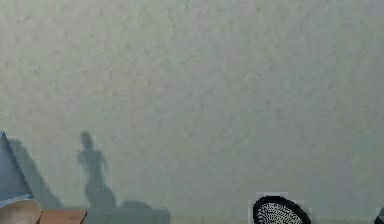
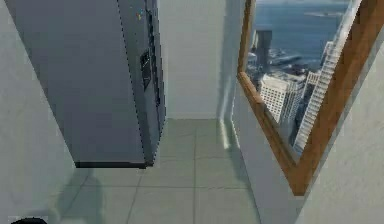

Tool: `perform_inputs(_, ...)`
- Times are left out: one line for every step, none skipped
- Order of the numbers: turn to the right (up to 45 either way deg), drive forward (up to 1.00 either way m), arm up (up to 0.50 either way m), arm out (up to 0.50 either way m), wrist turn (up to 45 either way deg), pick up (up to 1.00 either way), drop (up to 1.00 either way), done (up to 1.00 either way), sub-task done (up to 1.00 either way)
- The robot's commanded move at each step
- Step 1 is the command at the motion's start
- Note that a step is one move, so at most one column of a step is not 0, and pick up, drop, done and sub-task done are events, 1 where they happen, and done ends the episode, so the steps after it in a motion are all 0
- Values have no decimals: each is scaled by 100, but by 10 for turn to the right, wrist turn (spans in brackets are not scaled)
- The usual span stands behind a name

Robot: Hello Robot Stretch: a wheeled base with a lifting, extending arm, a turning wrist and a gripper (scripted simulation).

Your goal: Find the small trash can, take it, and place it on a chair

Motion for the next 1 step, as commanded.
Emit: perform_inputs(-450,0,0,0,0,0,0,0,0)
